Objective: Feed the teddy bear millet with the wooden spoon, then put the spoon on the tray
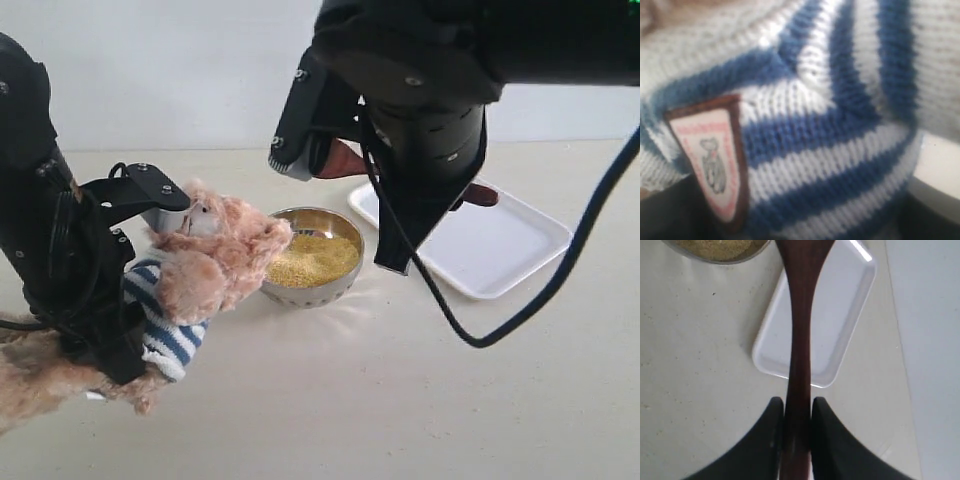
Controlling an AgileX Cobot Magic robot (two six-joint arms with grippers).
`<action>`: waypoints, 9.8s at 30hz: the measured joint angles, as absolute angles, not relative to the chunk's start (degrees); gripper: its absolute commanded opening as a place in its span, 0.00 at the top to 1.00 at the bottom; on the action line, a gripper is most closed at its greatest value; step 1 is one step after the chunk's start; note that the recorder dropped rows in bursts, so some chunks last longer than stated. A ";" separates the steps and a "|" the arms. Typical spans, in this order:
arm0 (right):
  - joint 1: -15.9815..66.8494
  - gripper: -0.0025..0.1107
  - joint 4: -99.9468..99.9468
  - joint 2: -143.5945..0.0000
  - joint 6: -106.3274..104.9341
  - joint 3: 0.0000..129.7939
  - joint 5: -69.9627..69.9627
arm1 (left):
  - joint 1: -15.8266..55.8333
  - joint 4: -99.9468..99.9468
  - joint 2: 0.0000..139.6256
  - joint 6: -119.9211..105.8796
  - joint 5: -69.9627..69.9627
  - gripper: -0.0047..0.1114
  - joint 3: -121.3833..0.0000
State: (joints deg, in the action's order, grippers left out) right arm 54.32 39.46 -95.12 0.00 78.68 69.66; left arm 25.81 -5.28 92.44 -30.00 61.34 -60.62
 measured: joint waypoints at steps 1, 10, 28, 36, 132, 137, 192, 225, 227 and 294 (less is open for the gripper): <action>52.37 0.98 38.04 -95.12 0.00 78.68 69.66 | 25.81 -5.14 92.44 -29.60 60.74 0.92 -60.62; 50.49 0.98 34.88 -98.29 -2.77 78.68 69.90 | 25.81 -5.14 92.44 -27.72 60.35 0.92 -60.62; 50.49 0.98 34.56 -102.41 -7.64 78.68 69.90 | 25.81 -4.91 92.44 -27.62 60.10 0.92 -60.62; 51.62 0.98 41.76 -104.92 -8.42 78.68 69.79 | 25.81 -4.91 92.44 -27.62 59.99 0.92 -60.62; 53.95 0.98 39.71 -112.94 -6.32 84.56 69.67 | 25.81 -4.69 92.44 -27.62 59.64 0.92 -60.62; 53.83 0.98 35.87 -109.36 -5.97 84.56 69.67 | 25.81 -4.69 92.44 -27.62 59.64 0.92 -60.62; 57.87 0.98 26.16 -98.56 -7.33 84.56 69.81 | 25.81 -4.69 92.44 -27.62 59.64 0.92 -60.62; 60.55 0.98 30.85 -102.24 -7.44 86.85 65.21 | 25.81 -4.69 92.44 -27.62 59.41 0.92 -60.62; 60.55 0.98 30.85 -102.78 -7.44 88.26 65.10 | 25.81 -4.69 92.44 -27.62 59.41 0.92 -60.62; 69.07 0.98 51.43 -111.05 -1.13 88.86 70.08 | 25.70 -4.03 92.79 -27.12 59.34 0.92 -60.96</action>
